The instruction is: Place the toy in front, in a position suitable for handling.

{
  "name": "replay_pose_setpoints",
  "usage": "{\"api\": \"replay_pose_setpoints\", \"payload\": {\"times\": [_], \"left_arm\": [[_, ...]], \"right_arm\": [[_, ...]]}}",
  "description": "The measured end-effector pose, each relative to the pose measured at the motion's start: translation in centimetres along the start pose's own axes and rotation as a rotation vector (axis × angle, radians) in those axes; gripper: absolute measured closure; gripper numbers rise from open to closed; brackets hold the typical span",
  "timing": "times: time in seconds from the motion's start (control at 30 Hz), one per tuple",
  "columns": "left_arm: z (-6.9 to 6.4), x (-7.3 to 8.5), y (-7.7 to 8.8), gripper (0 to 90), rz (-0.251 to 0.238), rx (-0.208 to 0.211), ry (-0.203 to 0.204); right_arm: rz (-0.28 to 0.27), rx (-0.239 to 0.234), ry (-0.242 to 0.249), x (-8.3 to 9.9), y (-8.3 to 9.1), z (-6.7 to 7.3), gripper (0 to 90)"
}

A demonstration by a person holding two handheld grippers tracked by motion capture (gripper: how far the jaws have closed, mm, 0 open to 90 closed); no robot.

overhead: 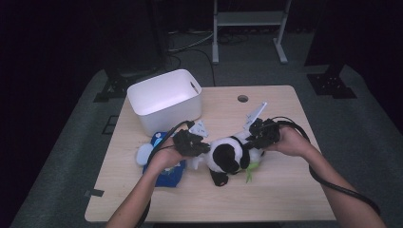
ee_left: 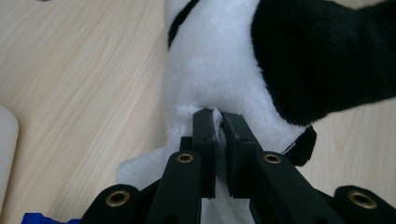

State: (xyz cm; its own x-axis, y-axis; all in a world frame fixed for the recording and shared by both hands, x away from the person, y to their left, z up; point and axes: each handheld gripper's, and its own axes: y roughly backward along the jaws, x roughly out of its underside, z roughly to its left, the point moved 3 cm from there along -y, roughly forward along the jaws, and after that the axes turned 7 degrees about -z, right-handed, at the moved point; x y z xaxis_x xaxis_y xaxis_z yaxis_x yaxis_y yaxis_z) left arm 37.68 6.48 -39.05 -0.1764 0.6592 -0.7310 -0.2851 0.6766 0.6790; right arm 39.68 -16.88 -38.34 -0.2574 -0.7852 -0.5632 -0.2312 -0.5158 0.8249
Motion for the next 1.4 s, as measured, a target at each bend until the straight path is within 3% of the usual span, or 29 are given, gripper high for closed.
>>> {"api": "replay_pose_setpoints", "payload": {"times": [0.2,0.27,0.37,0.43,0.53,0.63,0.9,1.03,1.23,1.33,1.4], "left_arm": [[0.1,-0.5,-0.4,84.0,-0.003,0.0,0.002],[0.1,-0.7,-0.5,84.0,0.0,-0.001,-0.009],[0.3,-0.6,-0.6,84.0,0.008,-0.014,-0.005],[0.5,-0.5,-0.6,84.0,-0.002,-0.006,0.005],[0.5,-0.6,-0.6,84.0,-0.006,-0.001,0.002],[0.6,-0.4,-0.5,84.0,0.006,-0.012,0.002],[1.1,1.1,0.2,83.9,-0.009,-0.018,0.053],[0.6,1.5,-0.2,83.9,-0.028,0.016,0.074],[0.3,0.1,1.0,83.9,-0.108,0.045,0.074],[-0.3,-1.2,1.5,83.9,-0.144,0.062,0.047],[-0.6,-1.8,1.5,83.8,-0.14,0.068,0.026]], "right_arm": [[0.041,-0.052,0.018,0.5,0.8,1.1,76.6],[0.045,-0.057,0.02,0.7,0.9,1.2,72.7],[0.001,-0.034,0.11,0.4,1.2,1.4,55.6],[-0.045,-0.048,0.162,-0.1,1.3,1.7,41.8],[-0.06,-0.058,0.231,-0.7,0.4,2.2,35.5],[-0.049,-0.057,0.264,-1.0,-0.9,2.5,34.3],[-0.058,-0.057,0.232,-0.5,-1.1,2.1,43.9],[-0.074,-0.054,0.205,-0.5,-1.2,1.8,44.0],[-0.07,-0.05,0.182,-0.7,-1.5,1.5,44.7],[-0.064,-0.049,0.177,-0.9,-1.6,1.5,44.6],[-0.059,-0.051,0.173,-1.0,-1.7,1.4,44.7]]}}
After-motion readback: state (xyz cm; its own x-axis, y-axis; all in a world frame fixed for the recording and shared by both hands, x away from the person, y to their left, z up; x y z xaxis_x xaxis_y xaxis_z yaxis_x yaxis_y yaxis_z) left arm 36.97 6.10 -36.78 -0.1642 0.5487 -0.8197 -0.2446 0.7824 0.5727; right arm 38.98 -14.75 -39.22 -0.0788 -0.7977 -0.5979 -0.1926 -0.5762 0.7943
